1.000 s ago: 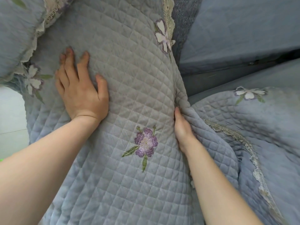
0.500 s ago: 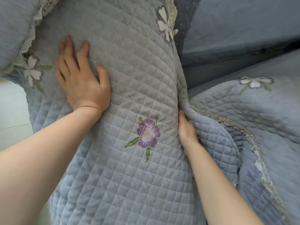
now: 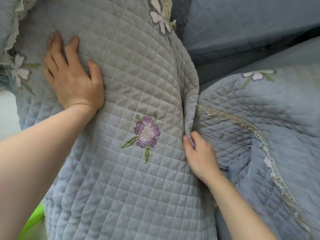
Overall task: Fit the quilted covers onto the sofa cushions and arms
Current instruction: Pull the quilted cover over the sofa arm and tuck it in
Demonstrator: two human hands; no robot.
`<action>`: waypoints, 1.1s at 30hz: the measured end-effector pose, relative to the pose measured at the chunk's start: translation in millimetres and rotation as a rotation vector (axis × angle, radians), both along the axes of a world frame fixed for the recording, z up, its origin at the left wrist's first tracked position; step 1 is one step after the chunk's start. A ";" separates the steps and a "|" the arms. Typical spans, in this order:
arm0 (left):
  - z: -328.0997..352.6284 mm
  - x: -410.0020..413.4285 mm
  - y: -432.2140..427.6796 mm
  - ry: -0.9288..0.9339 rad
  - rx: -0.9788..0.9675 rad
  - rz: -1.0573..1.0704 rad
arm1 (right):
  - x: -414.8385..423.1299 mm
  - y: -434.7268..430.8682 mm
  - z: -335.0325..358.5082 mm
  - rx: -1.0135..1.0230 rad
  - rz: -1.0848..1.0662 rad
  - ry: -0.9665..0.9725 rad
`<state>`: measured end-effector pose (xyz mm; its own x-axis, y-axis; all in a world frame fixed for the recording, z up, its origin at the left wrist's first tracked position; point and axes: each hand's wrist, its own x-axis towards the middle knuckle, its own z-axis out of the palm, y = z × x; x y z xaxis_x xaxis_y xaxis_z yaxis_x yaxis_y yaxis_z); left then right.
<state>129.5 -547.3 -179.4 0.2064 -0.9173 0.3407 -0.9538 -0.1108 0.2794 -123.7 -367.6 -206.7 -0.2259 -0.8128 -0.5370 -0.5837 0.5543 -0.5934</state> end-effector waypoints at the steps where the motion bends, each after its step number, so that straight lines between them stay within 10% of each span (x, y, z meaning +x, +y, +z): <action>1: -0.4 0.5 0.5 0.001 -0.004 0.004 | 0.1 2.6 -1.5 0.043 -0.088 -0.083; 6: -0.7 0.5 0.6 -0.012 -0.018 -0.007 | -27.9 -14.4 -1.9 0.218 -0.509 -0.634; 13: 0.3 1.5 2.1 -0.008 -0.015 -0.001 | -18.0 -85.6 -8.3 -0.198 0.128 0.035; 18: 0.1 -0.5 1.6 -0.008 -0.011 0.005 | -52.0 -146.5 -45.1 0.186 0.691 0.460; 33: 3.4 -1.6 0.3 -0.017 0.044 0.031 | -16.7 -203.9 -68.7 0.493 0.951 0.469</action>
